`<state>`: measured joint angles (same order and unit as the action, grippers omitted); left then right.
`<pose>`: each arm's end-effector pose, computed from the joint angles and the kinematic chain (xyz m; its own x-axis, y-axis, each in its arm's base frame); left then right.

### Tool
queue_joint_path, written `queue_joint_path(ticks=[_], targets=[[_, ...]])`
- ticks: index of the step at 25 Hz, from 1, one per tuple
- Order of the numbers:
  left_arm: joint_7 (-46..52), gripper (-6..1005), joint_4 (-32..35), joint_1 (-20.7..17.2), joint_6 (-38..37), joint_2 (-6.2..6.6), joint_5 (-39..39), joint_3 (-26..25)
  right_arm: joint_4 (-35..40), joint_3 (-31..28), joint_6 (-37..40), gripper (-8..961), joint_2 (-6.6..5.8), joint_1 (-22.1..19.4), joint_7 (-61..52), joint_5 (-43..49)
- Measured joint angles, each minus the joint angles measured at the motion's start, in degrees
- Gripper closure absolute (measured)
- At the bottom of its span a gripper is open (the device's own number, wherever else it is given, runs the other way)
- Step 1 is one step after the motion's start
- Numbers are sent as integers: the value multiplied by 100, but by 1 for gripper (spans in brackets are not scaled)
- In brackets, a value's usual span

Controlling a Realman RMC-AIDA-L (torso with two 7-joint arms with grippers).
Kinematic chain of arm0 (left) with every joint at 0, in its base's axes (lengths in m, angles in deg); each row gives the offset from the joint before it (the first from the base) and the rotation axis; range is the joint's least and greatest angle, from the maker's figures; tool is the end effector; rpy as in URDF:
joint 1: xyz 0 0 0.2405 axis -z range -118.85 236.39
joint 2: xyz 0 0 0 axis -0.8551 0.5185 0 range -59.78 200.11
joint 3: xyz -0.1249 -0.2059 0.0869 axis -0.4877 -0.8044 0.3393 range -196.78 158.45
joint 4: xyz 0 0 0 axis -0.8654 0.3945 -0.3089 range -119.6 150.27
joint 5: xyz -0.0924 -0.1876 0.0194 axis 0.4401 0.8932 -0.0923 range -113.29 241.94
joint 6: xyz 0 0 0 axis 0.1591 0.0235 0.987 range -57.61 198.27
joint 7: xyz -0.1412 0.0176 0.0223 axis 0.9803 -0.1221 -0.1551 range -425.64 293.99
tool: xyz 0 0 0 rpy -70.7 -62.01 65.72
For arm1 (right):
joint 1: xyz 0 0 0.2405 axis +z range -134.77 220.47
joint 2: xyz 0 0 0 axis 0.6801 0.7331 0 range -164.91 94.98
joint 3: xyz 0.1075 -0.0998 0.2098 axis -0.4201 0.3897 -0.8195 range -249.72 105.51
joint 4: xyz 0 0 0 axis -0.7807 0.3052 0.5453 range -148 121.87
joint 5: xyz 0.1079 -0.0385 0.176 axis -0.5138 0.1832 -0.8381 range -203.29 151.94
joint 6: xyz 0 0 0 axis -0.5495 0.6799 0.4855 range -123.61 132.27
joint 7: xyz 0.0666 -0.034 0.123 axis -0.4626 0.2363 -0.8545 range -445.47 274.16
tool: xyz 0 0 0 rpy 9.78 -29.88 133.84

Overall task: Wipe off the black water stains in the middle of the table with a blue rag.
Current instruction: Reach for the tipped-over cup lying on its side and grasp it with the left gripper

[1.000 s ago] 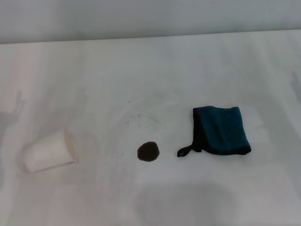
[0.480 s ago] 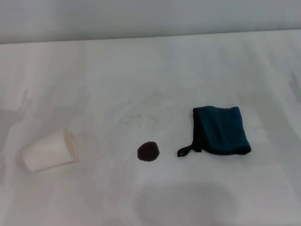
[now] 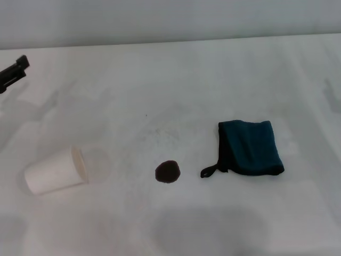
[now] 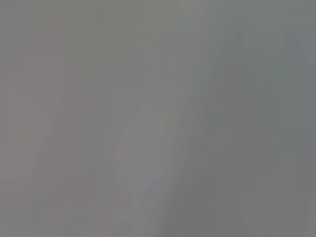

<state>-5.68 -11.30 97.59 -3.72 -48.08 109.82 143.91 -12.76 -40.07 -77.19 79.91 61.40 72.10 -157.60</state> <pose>-0.3235 0.3722 0.0396 0.6666 0.2358 0.7072 0.7128 -0.4791 -0.5122 0.3840 0.2774 0.0589 0.6540 0.1490 -0.7417 -0.7472 -0.0263 -0.6641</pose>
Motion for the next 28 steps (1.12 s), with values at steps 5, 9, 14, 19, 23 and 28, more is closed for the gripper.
queue_joint_path(ticks=[5,9,14,19,23,28], targets=[[1389,121,-1413,733,-860,52,-1636,5,-27,1,182,261,8,-4,-252,0],[1797,119,-2384,1401,-1906,184,-3047,11,-31,3,252,261,8,-19,-514,0],[1577,121,-3073,2219,-2880,508,-4937,19,-31,45,264,261,6,-52,-805,0],[1118,122,-3172,2811,-3335,711,-6584,25,-11,106,246,261,-7,-119,-1050,0],[738,122,-3287,3044,-3293,583,-7426,30,-17,131,212,261,-9,-158,-1056,0],[447,122,-3557,3263,-2720,90,-8220,31,-28,131,211,261,-10,-199,-1057,0]])
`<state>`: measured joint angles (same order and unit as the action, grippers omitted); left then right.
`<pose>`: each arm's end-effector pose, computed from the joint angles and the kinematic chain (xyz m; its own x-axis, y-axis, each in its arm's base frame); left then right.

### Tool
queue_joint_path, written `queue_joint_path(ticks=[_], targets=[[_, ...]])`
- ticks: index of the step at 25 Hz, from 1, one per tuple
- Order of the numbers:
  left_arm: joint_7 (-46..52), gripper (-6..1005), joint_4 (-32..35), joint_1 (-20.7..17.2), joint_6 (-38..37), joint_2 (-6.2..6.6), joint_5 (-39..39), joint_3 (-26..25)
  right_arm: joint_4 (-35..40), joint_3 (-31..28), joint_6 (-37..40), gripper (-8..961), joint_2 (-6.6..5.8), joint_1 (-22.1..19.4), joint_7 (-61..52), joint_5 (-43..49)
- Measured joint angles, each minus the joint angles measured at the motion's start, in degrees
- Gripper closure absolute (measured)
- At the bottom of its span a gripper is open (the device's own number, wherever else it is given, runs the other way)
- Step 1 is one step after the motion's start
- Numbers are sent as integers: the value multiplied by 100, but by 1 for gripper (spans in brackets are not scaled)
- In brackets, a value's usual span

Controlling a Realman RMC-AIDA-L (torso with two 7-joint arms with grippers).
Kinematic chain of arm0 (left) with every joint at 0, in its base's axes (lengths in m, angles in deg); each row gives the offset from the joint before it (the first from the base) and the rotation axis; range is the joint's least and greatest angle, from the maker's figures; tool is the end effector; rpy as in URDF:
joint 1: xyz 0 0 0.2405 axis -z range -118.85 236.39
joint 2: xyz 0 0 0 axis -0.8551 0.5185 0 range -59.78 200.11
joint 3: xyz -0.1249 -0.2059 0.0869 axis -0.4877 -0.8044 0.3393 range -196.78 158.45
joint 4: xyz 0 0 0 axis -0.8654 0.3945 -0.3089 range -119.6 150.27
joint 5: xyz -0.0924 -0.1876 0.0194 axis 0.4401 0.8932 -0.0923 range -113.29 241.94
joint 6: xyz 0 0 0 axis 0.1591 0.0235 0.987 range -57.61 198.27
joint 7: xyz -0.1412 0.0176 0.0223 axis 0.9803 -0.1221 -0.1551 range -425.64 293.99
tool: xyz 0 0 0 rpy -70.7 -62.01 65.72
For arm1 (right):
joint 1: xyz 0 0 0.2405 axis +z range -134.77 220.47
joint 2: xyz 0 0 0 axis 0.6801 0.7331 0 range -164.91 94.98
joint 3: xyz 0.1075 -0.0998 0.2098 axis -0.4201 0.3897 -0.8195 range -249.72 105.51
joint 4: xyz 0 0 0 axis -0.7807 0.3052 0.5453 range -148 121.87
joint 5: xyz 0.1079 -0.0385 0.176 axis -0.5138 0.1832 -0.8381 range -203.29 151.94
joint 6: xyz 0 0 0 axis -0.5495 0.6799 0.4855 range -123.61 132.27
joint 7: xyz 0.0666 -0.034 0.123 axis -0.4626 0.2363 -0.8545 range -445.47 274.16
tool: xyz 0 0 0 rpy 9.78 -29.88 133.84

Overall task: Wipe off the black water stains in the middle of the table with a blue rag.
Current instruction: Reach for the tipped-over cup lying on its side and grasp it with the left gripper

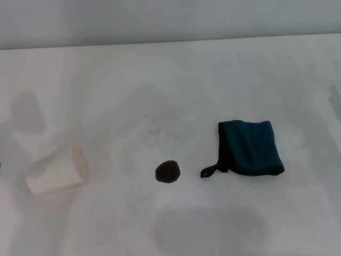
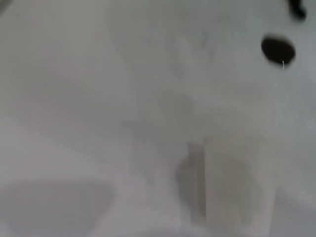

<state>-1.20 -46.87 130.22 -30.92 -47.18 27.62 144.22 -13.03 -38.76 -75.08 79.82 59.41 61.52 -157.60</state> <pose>-0.2422 0.3704 0.1085 0.8517 0.3265 -0.4098 0.2557 -0.9417 -0.2187 0.3972 0.2641 0.0534 0.5151 0.0786 -0.8535 -0.8551 -0.0210 -0.5180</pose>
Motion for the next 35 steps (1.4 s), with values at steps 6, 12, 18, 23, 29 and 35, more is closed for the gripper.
queue_joint_path(ticks=[6,12,18,23,29,35], targets=[[-160,123,153,-48,393,-187,-136,-12,-30,7,10,262,7,49,-2,0],[-203,123,401,-148,631,-188,-44,-18,-56,8,62,262,9,76,-4,0],[-212,123,704,-155,644,-187,20,-18,-56,-6,78,262,9,101,-5,0],[-172,122,969,-156,598,-185,39,-18,-59,-19,80,262,9,72,-5,0],[-151,121,1095,-169,616,-182,178,-17,-65,-18,55,262,9,31,-5,1],[-131,125,1410,-334,800,-182,409,-17,-65,-5,50,262,9,8,-5,0]])
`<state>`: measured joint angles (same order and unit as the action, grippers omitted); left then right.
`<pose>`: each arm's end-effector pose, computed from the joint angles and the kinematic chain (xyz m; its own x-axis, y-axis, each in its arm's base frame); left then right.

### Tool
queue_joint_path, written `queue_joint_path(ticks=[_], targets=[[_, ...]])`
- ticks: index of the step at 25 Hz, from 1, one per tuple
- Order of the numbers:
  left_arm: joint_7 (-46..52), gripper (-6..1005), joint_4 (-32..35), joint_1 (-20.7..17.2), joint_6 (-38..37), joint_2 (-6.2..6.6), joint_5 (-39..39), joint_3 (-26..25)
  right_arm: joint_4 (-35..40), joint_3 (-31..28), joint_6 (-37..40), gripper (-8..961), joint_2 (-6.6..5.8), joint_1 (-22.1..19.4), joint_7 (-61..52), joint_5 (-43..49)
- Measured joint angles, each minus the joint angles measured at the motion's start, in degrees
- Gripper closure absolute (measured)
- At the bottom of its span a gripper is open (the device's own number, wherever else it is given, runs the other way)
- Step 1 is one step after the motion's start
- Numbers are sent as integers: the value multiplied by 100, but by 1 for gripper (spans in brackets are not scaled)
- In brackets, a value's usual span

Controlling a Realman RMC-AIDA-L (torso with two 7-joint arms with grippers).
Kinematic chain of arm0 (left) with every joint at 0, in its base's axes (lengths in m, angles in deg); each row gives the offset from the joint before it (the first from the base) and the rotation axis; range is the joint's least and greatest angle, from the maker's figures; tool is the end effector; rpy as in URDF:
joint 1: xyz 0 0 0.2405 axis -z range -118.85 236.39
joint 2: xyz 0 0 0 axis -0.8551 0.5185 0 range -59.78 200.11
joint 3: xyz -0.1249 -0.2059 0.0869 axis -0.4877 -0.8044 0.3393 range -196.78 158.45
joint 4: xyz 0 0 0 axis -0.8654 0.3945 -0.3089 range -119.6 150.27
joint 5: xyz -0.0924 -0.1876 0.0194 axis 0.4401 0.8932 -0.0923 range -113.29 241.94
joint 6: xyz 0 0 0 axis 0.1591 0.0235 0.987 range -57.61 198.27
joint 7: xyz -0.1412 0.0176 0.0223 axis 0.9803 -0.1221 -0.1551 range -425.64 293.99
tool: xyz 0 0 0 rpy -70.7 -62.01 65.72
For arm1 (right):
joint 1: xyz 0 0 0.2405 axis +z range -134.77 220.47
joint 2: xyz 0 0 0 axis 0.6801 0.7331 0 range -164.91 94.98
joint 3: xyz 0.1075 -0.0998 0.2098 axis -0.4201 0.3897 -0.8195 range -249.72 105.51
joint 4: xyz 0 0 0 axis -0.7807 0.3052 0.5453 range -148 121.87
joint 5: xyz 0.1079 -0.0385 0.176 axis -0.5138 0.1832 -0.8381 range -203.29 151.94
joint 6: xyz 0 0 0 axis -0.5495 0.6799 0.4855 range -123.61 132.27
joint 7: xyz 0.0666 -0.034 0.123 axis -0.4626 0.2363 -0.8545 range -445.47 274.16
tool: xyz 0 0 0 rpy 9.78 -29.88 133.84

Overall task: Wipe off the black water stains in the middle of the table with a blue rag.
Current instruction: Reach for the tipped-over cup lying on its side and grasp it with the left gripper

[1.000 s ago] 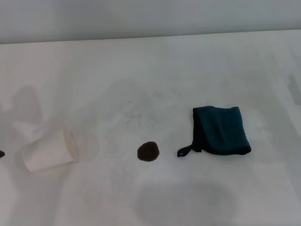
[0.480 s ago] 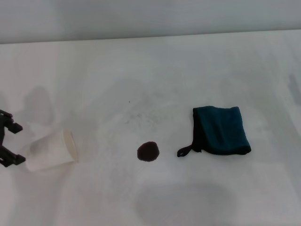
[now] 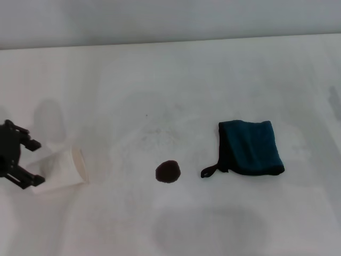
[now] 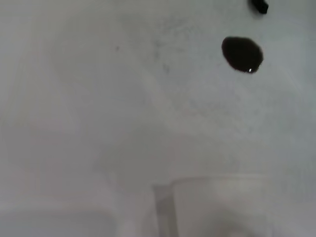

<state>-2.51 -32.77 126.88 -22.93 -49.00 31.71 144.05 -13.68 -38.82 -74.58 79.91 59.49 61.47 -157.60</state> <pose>-0.2520 0.3745 0.0446 0.9098 0.2001 -0.3637 0.1790 -0.9796 -0.0910 0.3981 0.2632 0.0497 0.5064 0.0648 -0.8599 -0.8611 -0.0148 -0.5083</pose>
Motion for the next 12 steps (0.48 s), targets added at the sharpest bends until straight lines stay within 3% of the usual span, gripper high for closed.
queue_joint_path(ticks=[12], targets=[[113,158,842,-352,685,17,64,-6,0,23,-16,263,0,-6,0,0]])
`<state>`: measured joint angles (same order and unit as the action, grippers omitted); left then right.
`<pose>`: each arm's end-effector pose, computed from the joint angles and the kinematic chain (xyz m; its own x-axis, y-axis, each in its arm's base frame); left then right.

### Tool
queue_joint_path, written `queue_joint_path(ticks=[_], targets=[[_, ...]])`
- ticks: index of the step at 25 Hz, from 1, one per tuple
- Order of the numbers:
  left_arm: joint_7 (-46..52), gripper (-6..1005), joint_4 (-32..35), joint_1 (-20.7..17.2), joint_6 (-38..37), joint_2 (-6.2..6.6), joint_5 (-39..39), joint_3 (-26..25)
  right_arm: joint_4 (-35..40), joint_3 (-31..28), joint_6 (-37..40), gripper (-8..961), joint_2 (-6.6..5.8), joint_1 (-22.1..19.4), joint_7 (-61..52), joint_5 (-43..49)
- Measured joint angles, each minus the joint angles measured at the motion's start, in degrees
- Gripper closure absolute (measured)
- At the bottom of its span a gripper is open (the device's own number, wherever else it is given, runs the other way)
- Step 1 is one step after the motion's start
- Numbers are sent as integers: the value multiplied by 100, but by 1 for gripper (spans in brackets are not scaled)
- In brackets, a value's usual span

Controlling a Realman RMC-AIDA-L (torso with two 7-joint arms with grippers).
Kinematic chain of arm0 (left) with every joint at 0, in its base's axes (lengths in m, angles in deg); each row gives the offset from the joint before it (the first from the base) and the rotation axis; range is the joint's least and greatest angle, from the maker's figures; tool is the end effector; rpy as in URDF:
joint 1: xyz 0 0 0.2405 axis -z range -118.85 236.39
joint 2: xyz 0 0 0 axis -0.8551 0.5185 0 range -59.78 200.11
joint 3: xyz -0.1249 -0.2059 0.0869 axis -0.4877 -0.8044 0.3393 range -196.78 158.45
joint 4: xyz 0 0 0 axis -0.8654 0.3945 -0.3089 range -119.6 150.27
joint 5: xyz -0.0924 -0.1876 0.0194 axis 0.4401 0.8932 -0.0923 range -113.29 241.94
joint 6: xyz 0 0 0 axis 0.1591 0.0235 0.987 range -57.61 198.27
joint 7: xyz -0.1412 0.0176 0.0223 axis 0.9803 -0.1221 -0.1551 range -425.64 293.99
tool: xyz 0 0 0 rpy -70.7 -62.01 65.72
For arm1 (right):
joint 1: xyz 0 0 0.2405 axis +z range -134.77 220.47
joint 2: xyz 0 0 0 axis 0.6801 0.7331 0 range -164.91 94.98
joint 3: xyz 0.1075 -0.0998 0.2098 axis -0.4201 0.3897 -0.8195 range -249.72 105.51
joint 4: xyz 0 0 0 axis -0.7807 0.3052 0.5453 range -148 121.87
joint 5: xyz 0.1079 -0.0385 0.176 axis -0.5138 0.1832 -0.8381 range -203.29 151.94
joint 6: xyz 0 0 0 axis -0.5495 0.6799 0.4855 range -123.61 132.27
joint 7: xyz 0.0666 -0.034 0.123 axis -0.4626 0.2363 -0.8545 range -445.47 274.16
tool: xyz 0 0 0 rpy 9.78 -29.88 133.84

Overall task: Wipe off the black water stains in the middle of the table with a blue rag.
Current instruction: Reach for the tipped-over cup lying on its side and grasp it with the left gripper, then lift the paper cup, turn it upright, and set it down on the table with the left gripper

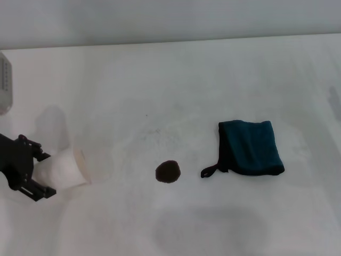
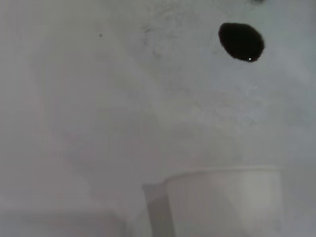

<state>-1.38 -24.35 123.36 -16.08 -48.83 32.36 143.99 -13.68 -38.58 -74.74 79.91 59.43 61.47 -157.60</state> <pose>-0.2710 0.3696 0.0162 0.9126 0.2000 -0.3567 0.1859 -0.9798 -0.0737 0.3978 0.2628 0.0494 0.5072 0.0643 -0.8594 -0.8604 -0.0188 -0.5092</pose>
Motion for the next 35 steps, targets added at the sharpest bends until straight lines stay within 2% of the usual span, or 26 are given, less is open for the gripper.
queue_joint_path(ticks=[20,29,35], targets=[[-72,218,430,-71,239,16,450,-3,12,58,92,263,-9,12,0,0],[-101,300,348,-189,-80,31,1598,-4,56,57,130,263,-9,43,3,0],[-397,332,368,-551,-146,27,2867,-3,102,57,192,263,-9,94,71,0]])
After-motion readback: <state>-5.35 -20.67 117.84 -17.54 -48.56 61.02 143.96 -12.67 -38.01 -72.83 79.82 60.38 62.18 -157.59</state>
